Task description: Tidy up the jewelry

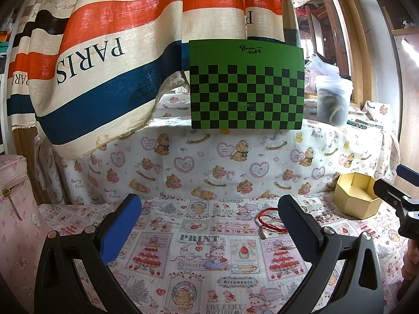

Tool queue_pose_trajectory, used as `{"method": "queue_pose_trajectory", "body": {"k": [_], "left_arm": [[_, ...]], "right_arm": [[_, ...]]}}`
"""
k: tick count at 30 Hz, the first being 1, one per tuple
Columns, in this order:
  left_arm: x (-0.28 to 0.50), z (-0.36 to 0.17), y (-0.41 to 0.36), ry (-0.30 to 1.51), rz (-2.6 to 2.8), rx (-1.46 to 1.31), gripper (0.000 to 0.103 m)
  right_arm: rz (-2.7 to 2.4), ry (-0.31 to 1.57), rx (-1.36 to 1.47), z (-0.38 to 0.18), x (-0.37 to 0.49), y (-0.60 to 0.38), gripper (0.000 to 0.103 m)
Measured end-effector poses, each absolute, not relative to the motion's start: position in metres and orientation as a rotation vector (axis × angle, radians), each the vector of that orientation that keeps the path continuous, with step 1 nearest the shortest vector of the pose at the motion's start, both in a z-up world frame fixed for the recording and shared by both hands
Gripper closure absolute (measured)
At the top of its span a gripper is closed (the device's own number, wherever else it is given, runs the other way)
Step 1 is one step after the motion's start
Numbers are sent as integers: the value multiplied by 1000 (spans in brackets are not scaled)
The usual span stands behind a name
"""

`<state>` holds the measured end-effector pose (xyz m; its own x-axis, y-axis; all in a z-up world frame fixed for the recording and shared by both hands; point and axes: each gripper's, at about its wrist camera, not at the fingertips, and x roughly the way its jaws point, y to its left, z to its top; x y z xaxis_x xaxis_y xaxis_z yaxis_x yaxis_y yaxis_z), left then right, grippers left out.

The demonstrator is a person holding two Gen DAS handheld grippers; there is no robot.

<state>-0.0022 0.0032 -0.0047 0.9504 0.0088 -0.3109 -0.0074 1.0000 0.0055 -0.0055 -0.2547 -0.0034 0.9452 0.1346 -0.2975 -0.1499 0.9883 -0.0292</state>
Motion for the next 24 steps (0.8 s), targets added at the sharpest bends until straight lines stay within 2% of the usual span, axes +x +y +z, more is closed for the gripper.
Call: {"method": "queue_pose_trajectory", "body": {"k": [24], "left_arm": [[-2, -4, 3, 317, -10, -1, 0]], "right_arm": [[144, 303, -55, -4, -5, -254, 0]]}}
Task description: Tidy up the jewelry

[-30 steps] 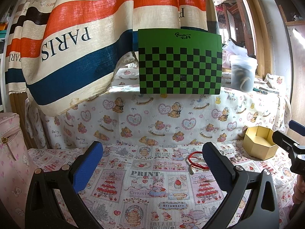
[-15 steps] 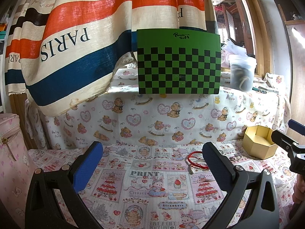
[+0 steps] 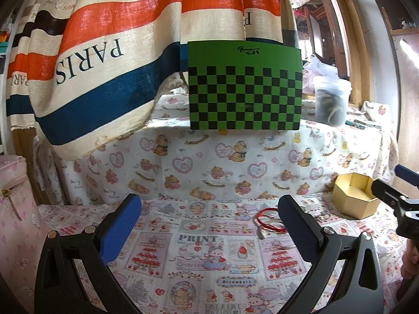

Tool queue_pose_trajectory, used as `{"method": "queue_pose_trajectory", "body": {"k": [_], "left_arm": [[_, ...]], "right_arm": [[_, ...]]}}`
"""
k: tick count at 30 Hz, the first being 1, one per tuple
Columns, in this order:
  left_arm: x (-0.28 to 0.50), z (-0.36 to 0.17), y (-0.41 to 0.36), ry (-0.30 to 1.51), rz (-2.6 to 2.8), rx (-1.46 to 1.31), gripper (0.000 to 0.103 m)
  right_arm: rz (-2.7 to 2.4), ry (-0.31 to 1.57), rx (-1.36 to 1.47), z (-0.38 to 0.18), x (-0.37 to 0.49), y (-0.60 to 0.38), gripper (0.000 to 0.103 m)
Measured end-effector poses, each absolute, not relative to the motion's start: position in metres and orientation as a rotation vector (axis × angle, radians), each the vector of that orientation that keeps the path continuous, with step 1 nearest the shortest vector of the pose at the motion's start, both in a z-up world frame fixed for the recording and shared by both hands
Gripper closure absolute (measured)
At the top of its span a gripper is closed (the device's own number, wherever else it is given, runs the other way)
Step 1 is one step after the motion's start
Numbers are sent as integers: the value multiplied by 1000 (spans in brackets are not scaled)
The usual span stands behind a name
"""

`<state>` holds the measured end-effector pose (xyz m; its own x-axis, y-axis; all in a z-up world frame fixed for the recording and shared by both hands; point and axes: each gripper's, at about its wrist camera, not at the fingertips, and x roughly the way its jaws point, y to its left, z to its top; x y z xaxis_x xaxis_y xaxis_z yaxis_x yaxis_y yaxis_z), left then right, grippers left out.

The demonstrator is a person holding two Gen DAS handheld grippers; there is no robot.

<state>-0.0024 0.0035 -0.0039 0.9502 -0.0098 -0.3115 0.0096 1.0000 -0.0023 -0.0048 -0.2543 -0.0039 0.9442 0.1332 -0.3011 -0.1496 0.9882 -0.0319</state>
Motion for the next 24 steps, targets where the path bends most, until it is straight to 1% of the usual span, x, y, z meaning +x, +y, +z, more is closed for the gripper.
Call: {"method": "queue_pose_trajectory", "body": {"k": [24], "left_arm": [[-7, -2, 6, 304, 43, -18, 0]], "right_arm": [[142, 307, -62, -5, -5, -254, 0]]}}
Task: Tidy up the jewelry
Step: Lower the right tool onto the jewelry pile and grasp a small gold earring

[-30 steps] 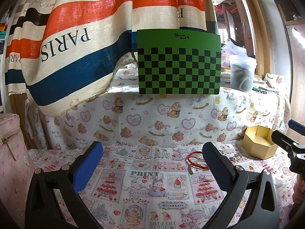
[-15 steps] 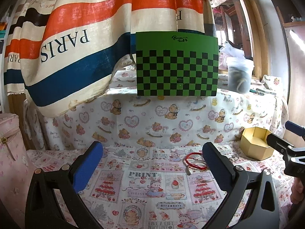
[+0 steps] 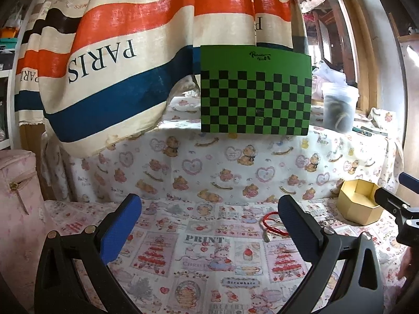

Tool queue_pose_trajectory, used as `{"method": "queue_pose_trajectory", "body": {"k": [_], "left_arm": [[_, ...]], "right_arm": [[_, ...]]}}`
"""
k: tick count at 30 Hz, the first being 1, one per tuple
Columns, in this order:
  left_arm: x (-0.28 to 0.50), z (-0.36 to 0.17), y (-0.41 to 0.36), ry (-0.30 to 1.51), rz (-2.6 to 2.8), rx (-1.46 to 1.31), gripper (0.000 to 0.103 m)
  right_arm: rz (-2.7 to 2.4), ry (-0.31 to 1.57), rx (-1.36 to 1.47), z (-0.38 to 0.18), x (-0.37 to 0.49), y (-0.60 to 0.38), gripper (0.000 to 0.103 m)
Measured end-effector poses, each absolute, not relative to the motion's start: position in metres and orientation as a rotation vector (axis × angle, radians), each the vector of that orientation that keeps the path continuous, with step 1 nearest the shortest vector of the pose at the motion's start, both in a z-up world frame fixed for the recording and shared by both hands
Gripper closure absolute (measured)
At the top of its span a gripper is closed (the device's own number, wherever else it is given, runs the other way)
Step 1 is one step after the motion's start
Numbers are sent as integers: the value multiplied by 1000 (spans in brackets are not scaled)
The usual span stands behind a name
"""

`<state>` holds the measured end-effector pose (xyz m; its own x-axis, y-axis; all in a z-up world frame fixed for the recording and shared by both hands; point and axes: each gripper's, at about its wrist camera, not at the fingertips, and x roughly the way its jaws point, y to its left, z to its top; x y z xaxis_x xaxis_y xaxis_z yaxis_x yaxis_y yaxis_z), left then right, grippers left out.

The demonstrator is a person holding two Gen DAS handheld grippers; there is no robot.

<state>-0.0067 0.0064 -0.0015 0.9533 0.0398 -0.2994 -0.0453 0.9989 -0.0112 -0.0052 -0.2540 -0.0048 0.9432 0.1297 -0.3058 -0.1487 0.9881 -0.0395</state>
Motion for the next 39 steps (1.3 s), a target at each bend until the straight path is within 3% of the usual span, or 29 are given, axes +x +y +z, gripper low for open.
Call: {"method": "queue_pose_trajectory", "body": {"k": [9, 11, 17, 30, 39], "left_arm": [[-3, -1, 19, 343, 45, -32, 0], [-2, -1, 22, 346, 48, -53, 0], [-3, 2, 30, 330, 72, -79, 0], [5, -2, 36, 383, 47, -120, 3], [7, -1, 33, 382, 55, -118, 3]], "right_arm": [[162, 368, -16, -8, 5, -264, 0], [204, 409, -26, -10, 9, -261, 19], [302, 509, -18, -14, 17, -255, 51], [380, 886, 101, -26, 85, -218, 66], [327, 925, 28, -46, 112, -193, 72]]}}
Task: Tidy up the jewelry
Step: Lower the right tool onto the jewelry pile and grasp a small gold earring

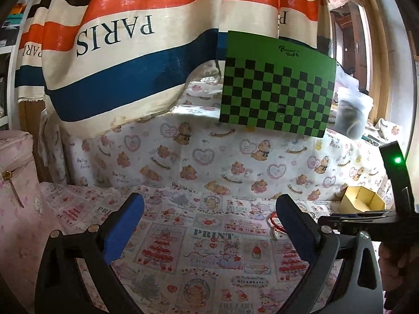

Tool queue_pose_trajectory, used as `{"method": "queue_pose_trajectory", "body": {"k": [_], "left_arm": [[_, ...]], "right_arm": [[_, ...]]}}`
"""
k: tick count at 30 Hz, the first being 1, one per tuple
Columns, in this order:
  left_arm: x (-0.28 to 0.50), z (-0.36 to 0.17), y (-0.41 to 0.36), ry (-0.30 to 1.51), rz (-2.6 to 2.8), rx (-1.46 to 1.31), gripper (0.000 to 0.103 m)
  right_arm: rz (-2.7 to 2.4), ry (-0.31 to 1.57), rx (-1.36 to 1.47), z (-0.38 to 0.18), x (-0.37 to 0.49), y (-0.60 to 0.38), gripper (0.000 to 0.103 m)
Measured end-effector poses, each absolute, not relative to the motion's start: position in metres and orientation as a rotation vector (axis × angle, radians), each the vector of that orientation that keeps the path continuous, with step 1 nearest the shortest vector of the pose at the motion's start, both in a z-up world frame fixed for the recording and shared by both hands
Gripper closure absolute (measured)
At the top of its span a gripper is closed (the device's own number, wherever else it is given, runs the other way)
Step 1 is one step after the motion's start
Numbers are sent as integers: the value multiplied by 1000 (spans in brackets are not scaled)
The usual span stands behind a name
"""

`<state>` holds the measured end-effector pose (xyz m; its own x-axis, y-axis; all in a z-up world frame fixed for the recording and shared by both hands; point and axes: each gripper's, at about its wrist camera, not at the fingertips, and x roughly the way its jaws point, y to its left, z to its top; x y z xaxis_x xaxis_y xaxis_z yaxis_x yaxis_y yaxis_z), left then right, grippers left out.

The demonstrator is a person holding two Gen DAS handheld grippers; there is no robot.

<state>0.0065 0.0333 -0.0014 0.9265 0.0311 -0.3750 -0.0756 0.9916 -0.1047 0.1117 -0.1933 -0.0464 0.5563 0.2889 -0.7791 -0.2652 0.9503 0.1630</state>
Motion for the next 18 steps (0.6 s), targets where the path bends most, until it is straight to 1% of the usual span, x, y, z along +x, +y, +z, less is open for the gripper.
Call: {"method": "queue_pose_trajectory", "body": {"k": [3, 5, 6, 8, 11, 16, 18], "left_arm": [[8, -2, 35, 390, 57, -126, 3], [10, -3, 35, 392, 63, -119, 3], [10, -3, 34, 393, 68, -112, 3], [9, -3, 32, 391, 71, -96, 3], [7, -3, 29, 378, 81, -69, 3], [3, -2, 26, 377, 69, -75, 3], [2, -1, 24, 368, 78, -72, 3]], "right_arm": [[306, 934, 21, -51, 117, -189, 80], [285, 924, 2, -53, 119, -186, 96], [301, 931, 5, -54, 119, -185, 98], [324, 934, 31, -53, 117, -190, 100], [338, 918, 43, -45, 108, -197, 101], [335, 845, 89, -25, 91, -215, 101], [333, 855, 87, -24, 97, -213, 100]]}}
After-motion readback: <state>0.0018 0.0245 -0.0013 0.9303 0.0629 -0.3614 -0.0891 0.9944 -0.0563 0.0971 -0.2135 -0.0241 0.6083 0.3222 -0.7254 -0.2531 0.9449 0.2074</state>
